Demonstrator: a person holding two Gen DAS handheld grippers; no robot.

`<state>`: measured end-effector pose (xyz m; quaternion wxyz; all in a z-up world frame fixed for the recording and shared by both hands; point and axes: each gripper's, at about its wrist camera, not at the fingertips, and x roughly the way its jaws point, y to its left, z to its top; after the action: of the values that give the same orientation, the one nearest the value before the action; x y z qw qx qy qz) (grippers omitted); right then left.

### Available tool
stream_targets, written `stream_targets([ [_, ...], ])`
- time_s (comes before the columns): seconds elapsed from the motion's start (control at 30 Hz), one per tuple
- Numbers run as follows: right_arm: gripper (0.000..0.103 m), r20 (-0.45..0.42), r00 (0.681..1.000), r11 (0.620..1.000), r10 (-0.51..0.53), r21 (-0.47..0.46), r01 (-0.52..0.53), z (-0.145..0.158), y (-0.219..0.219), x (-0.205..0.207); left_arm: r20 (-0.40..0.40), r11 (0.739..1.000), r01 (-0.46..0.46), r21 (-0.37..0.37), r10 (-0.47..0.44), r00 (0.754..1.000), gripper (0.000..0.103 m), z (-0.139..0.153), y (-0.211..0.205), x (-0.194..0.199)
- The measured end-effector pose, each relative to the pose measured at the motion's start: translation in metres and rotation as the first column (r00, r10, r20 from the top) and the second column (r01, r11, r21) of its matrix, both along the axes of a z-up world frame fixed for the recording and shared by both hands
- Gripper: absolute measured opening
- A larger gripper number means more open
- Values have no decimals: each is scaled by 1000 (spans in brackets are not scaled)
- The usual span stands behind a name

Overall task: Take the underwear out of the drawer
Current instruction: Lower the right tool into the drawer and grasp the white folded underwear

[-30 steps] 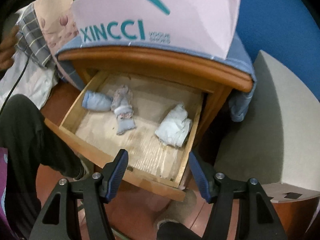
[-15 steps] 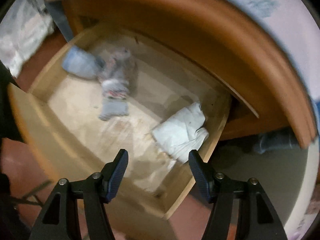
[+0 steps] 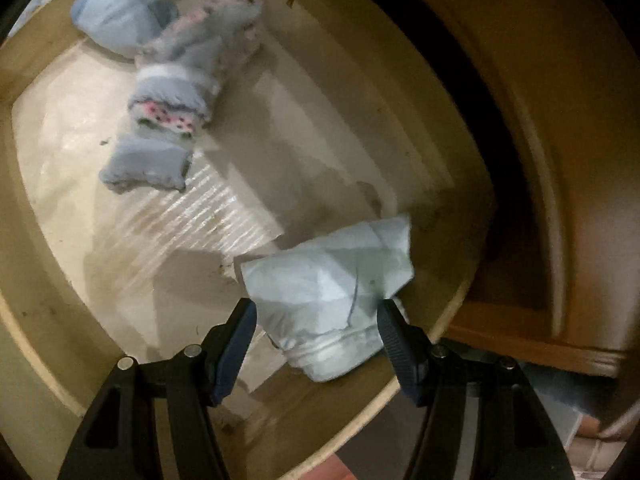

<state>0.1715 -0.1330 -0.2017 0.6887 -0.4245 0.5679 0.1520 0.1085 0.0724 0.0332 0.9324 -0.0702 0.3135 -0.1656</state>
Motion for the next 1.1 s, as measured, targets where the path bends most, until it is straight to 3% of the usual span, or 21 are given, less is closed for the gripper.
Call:
stream_targets([
  [0.23,74,-60,998,1000,23,15,-23,-17,-4,18,-2,998,29,61,-29,1000,103,-3,-14,1],
  [0.4,73,-71,995,997,65,53,-61,-19,-11,18,-10,997,35,71,-34,999,103,-5,-18,4],
  [0.43,71,-70,996,997,62,59,-58,-19,-13,18,-13,997,34,65,-33,999,103,-6,-17,5],
  [0.5,51,-49,997,998,62,35,-60,-17,-15,16,-24,999,31,44,-30,999,103,-7,-14,7],
  [0.6,42,-49,998,998,36,61,-33,-10,-23,13,-33,1000,18,17,-17,999,103,-8,-8,9],
  [0.73,40,-95,995,993,23,122,-12,-1,-27,-7,-45,1000,7,-13,-7,999,103,-8,-2,10],
  [0.87,40,-121,992,982,39,189,-16,21,-24,-31,-54,1000,0,-27,-2,999,103,-9,0,12],
  [1.1,40,-41,998,932,36,363,-18,101,-30,-70,-43,1000,10,-3,-10,999,103,-8,-4,8],
])
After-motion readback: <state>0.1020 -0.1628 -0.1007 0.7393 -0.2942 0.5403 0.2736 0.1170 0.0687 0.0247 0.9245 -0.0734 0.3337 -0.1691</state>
